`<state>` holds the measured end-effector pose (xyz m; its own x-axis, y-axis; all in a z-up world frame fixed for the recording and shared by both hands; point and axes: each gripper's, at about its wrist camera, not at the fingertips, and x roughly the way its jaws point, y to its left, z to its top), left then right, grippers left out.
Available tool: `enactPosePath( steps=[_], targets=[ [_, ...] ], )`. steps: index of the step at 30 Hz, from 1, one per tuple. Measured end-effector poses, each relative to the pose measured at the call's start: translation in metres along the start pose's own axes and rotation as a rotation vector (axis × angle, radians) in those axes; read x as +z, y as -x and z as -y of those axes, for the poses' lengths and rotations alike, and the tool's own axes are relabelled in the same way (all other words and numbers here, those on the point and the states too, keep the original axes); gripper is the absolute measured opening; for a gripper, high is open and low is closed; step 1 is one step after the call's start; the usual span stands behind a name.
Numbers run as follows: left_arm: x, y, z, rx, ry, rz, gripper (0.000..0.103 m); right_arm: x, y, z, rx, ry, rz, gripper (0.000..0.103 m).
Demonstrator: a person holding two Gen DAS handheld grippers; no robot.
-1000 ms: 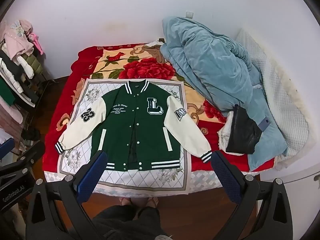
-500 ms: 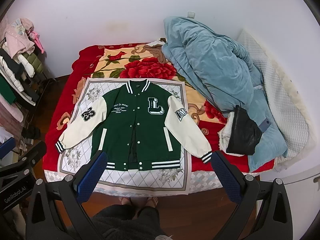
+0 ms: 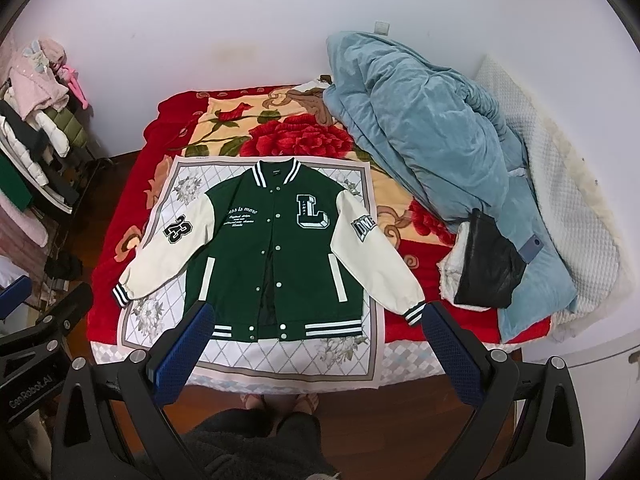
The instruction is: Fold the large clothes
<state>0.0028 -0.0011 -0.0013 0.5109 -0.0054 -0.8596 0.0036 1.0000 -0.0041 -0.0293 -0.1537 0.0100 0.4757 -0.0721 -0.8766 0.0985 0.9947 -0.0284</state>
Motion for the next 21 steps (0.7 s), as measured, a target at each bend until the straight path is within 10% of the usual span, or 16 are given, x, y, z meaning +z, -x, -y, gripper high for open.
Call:
enactPosePath(
  steps=[21],
  targets=[
    [0.013, 0.009, 0.012, -0.002, -0.001, 0.009, 0.103, 0.0, 0.001, -0.007, 0.003, -0.003, 0.01, 0.103]
  ],
)
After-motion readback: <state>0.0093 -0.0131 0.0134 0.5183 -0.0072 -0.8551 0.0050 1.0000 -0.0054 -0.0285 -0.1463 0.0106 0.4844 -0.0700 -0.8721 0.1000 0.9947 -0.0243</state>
